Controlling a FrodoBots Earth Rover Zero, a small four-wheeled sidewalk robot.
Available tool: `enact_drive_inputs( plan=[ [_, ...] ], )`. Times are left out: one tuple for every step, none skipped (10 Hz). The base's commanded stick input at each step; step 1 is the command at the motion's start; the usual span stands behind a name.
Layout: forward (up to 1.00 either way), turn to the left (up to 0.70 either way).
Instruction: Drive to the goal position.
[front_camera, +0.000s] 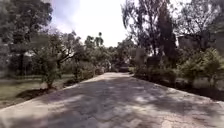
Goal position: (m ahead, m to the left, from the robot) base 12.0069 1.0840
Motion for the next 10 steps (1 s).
enact_drive_inputs(
  plan=[
    [0.7,0.0],
    [0.7,0.0],
    [0.7,0.0],
    [0.7,0.0],
    [0.7,0.0],
    [0.7,0.0],
    [0.7,0.0],
    [0.7,0.0],
    [0.7,0.0],
    [0.7,0.0]
  ],
)
